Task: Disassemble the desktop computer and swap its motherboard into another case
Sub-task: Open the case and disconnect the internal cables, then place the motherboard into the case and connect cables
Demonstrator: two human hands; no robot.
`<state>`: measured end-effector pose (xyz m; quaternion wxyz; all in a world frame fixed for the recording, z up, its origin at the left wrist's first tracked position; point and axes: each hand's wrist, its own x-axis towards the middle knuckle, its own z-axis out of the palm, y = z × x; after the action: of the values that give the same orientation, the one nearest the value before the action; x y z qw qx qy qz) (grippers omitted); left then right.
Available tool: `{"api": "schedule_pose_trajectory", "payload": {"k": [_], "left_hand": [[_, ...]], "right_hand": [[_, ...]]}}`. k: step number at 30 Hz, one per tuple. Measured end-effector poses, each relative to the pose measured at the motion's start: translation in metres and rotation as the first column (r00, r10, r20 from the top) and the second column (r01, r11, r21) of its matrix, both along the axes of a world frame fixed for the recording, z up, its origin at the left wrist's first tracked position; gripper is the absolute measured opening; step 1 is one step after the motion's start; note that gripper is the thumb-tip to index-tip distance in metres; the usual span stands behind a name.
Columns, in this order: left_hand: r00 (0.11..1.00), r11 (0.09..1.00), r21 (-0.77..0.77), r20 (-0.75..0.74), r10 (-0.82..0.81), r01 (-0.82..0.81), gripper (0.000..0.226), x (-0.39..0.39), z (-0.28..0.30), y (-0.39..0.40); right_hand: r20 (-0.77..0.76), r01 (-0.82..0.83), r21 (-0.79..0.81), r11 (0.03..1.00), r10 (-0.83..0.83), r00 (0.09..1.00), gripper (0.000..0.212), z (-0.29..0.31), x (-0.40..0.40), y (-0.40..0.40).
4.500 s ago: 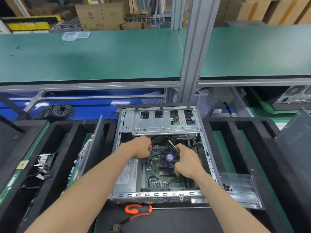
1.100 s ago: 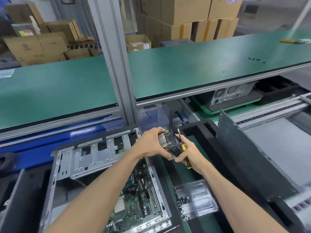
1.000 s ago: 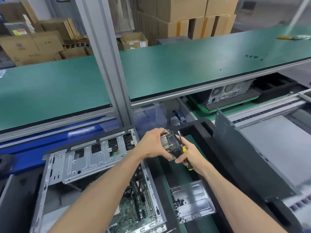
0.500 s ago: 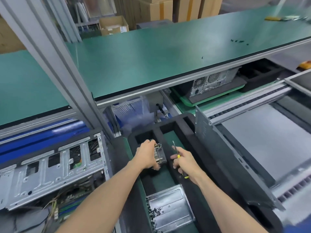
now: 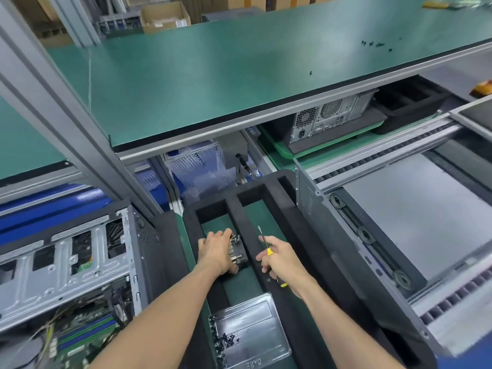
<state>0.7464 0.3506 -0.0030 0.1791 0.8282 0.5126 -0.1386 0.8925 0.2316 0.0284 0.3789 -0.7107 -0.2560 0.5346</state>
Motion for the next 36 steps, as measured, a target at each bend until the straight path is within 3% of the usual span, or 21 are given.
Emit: {"api": "schedule_pose_trajectory", "payload": {"k": [4,9,12,15,18,24,30,36], "left_hand": [[0.999,1.000,-0.026,-0.050,-0.012,0.011,0.098,0.003,0.003,0.003],[0.999,0.994,-0.108,-0.042,0.006,-0.010,0.122,0.005,0.018,-0.003],[0.986,0.989,-0.143,0.155,0.060,-0.038,0.095,0.001,0.040,-0.004],[0.853,0.959,-0.267,0.477,0.213,-0.090,0.059,-0.016,0.063,-0.006],[0.692,0.918,-0.372,0.627,0.356,-0.135,0.042,-0.038,0.085,-0.007],[0.478,0.918,-0.342,0.783,0.397,-0.201,0.017,-0.092,0.115,-0.009],[0.333,0.923,-0.328,0.863,0.380,-0.201,0.015,-0.156,0.155,-0.019],[0.218,0.878,-0.399,0.862,0.457,-0.264,0.013,-0.241,0.163,-0.038]], "right_hand": [[-0.001,-0.015,-0.002,1.000,0.015,1.000,0.062,-0.002,-0.002,-0.001],[-0.002,-0.021,0.014,1.000,0.021,1.000,0.067,0.000,-0.008,0.003],[-0.018,-0.013,0.029,1.000,0.013,1.000,0.069,0.005,-0.016,0.007],[-0.033,-0.015,0.055,0.998,0.017,0.999,0.067,0.014,-0.029,0.011],[-0.039,-0.037,0.108,0.993,0.041,0.998,0.065,0.031,-0.046,0.013],[0.017,-0.186,0.221,0.957,0.187,0.982,0.067,0.075,-0.096,0.012],[0.203,-0.340,0.303,0.890,0.288,0.936,0.068,0.121,-0.153,0.004],[0.406,-0.445,0.301,0.844,0.308,0.860,0.029,0.146,-0.210,-0.002]]}}
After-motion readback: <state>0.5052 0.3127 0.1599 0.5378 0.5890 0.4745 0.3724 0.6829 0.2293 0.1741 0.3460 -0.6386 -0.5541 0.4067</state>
